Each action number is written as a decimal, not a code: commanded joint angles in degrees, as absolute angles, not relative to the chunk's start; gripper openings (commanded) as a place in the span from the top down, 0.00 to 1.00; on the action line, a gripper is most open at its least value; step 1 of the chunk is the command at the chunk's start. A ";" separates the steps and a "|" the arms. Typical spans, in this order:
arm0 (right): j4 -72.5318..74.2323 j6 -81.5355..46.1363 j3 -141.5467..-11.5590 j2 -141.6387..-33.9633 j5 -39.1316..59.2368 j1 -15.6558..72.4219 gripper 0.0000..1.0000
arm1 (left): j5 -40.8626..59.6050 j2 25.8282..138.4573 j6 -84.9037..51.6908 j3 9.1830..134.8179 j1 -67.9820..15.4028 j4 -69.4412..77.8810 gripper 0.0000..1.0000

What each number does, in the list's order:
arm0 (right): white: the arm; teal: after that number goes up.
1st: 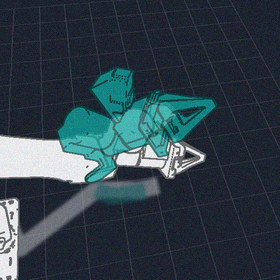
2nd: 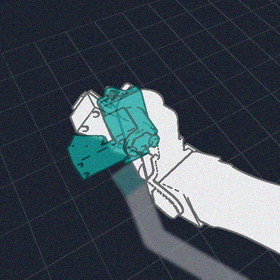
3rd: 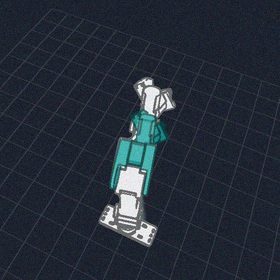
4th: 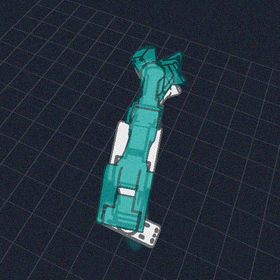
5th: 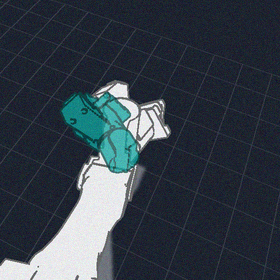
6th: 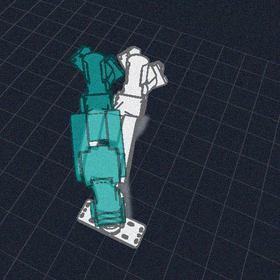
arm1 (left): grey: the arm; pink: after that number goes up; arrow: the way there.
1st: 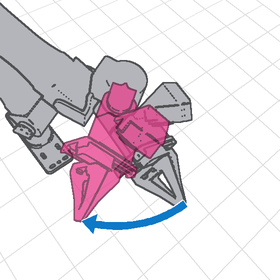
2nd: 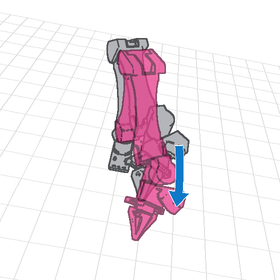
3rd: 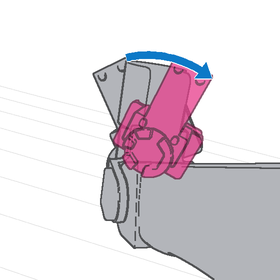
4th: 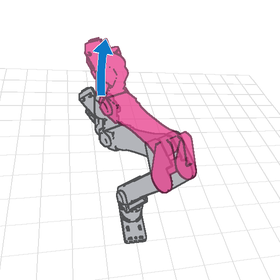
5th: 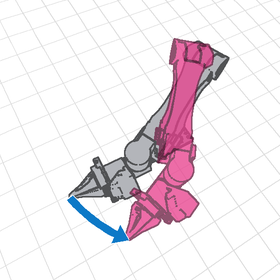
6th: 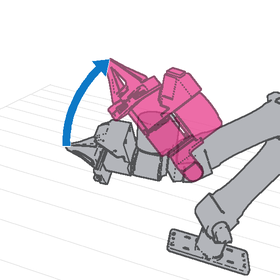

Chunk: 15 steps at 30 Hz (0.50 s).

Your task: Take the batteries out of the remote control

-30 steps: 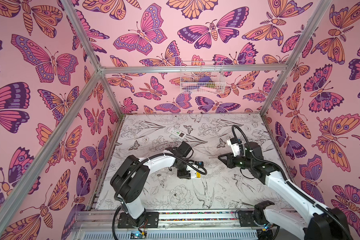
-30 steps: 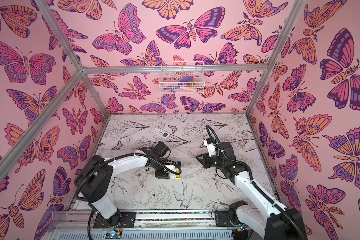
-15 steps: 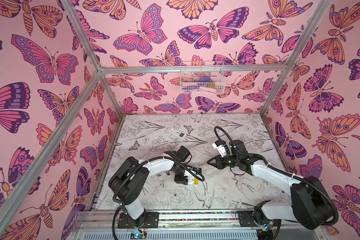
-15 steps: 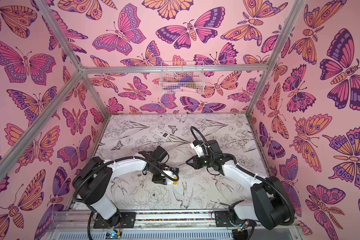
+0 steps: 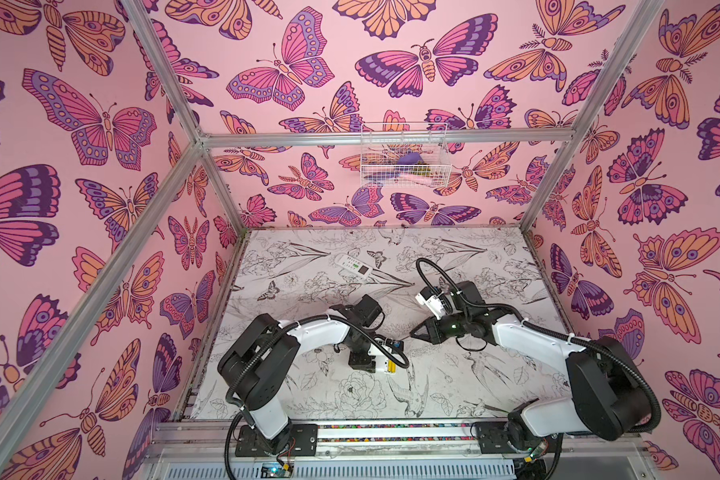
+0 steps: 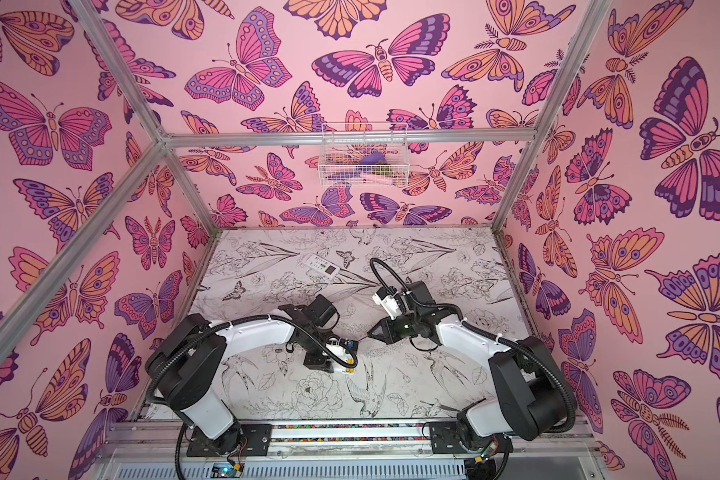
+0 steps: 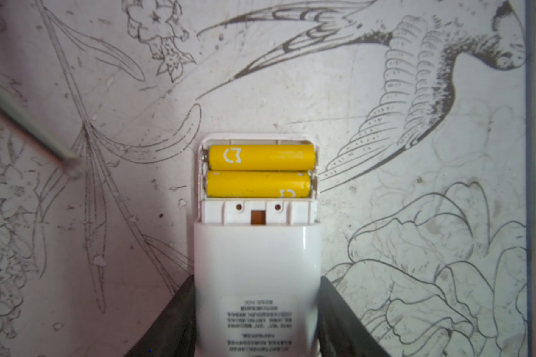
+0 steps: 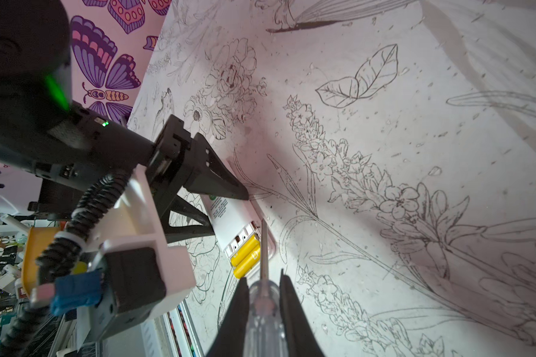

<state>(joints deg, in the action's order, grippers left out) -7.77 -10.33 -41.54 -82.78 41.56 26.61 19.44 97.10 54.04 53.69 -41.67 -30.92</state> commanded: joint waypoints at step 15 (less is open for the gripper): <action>-9.05 -7.30 -43.68 -86.08 44.74 28.39 1.00 | 17.49 97.34 55.80 52.43 -42.36 -31.11 0.63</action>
<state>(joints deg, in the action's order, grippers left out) -8.43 -9.13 -42.26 -85.30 43.33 27.97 18.59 97.10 54.96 53.67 -42.04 -30.87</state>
